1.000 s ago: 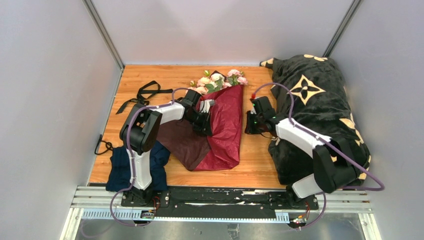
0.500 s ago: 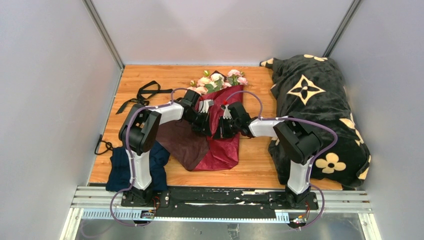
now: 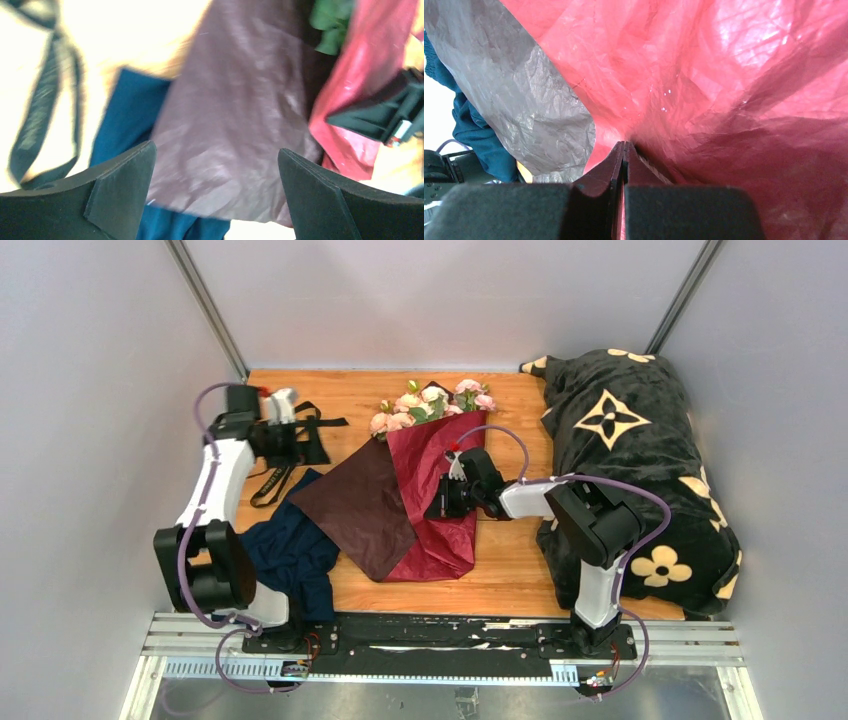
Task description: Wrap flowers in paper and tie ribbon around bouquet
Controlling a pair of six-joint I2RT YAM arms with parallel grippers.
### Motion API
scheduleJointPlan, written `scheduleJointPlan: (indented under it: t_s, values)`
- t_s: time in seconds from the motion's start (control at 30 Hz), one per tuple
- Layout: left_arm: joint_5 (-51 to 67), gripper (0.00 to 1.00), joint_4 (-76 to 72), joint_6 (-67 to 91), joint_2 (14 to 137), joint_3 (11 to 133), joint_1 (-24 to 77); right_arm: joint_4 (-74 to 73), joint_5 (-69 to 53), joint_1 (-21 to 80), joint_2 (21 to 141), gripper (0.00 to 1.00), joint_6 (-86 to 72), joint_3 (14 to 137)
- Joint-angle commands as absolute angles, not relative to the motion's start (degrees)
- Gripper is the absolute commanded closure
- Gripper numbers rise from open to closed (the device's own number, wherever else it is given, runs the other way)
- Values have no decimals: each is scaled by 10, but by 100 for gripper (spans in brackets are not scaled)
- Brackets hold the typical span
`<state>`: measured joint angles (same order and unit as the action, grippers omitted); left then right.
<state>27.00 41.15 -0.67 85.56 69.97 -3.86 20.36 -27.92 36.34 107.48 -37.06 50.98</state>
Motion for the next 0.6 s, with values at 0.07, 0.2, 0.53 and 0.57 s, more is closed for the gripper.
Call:
scheduleJointPlan:
  t_s: [0.07, 0.2, 0.53, 0.57]
  values:
    - [280, 0, 483, -27, 881, 627, -153, 87, -208, 377, 1101, 100, -329, 510]
    - [291, 0, 476, -24, 920, 619, -170, 78, -205, 378, 1097, 100, -325, 513]
    - [378, 97, 470, -41, 942, 615, -172, 56, -207, 379, 1103, 100, -313, 528]
    - [406, 100, 470, -42, 930, 617, -171, 55, -207, 379, 1104, 100, -312, 530]
